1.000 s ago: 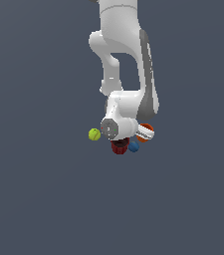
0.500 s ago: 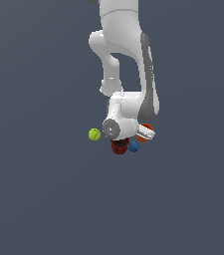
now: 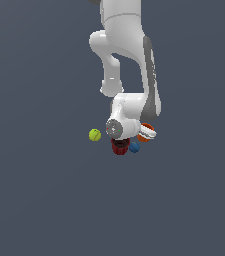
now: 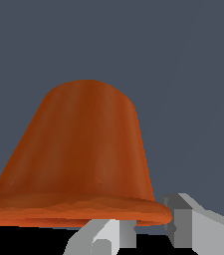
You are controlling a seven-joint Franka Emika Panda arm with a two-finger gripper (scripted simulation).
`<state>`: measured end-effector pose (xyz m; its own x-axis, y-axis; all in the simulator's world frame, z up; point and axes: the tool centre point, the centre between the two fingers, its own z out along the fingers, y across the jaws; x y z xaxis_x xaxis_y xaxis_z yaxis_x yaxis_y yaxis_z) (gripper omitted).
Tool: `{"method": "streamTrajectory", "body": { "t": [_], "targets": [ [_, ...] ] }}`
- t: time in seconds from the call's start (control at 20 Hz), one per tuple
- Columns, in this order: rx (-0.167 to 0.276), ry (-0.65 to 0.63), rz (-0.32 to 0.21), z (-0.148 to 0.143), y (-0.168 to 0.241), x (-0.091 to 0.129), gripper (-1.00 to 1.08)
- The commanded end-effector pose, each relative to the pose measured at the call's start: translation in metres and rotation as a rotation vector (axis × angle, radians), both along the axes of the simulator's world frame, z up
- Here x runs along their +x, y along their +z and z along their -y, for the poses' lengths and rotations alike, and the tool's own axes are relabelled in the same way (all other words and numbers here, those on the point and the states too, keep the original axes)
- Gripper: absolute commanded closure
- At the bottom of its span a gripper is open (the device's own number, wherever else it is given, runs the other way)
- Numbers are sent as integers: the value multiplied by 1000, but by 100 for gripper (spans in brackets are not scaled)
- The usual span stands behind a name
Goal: Pick up a designated object from a clutter of objects.
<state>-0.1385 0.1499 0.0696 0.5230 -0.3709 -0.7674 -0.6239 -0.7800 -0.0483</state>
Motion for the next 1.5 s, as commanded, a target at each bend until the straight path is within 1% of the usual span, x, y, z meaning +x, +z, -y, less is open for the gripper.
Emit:
{"method": "streamTrajectory", "body": {
  "t": [0.0, 0.4, 0.7, 1.05, 1.45],
  "targets": [
    [0, 0, -1, 0, 0, 0, 108],
    [-1, -2, 1, 2, 1, 0, 108],
    [-1, -2, 0, 18, 15, 3, 108],
    [-2, -3, -1, 59, 50, 11, 108],
    [-5, -4, -3, 127, 110, 24, 108]
  ]
}}
